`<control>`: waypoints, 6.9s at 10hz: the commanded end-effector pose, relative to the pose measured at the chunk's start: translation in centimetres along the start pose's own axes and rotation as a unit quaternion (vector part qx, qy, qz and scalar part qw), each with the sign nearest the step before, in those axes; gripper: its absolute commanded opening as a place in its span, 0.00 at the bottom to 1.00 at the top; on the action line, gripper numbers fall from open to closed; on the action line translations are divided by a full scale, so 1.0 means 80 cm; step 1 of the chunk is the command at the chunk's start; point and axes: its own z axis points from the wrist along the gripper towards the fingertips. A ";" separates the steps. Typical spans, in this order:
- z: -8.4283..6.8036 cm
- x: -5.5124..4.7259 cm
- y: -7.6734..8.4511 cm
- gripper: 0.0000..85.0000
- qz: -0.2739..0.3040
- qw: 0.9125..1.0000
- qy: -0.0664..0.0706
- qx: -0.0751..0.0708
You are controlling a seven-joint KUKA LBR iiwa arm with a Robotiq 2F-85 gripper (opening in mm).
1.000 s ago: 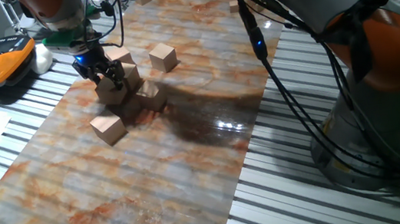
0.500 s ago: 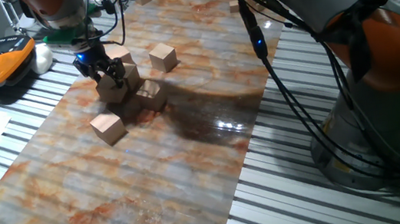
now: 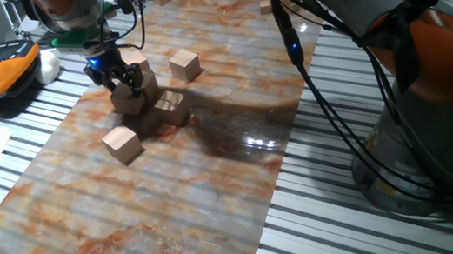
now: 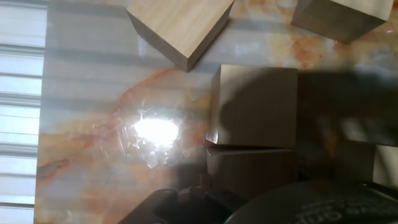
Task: Stack the blocks into a pyramid shape
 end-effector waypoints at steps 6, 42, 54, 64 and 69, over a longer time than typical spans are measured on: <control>0.004 -0.001 0.003 0.00 0.033 0.999 0.000 0.011; 0.019 -0.004 -0.005 0.00 0.030 1.000 0.001 0.009; 0.027 0.003 -0.011 0.00 0.027 1.000 0.004 0.004; 0.028 0.002 -0.011 0.00 0.040 0.999 -0.004 0.017; 0.028 0.001 -0.011 0.00 0.038 0.999 -0.004 0.017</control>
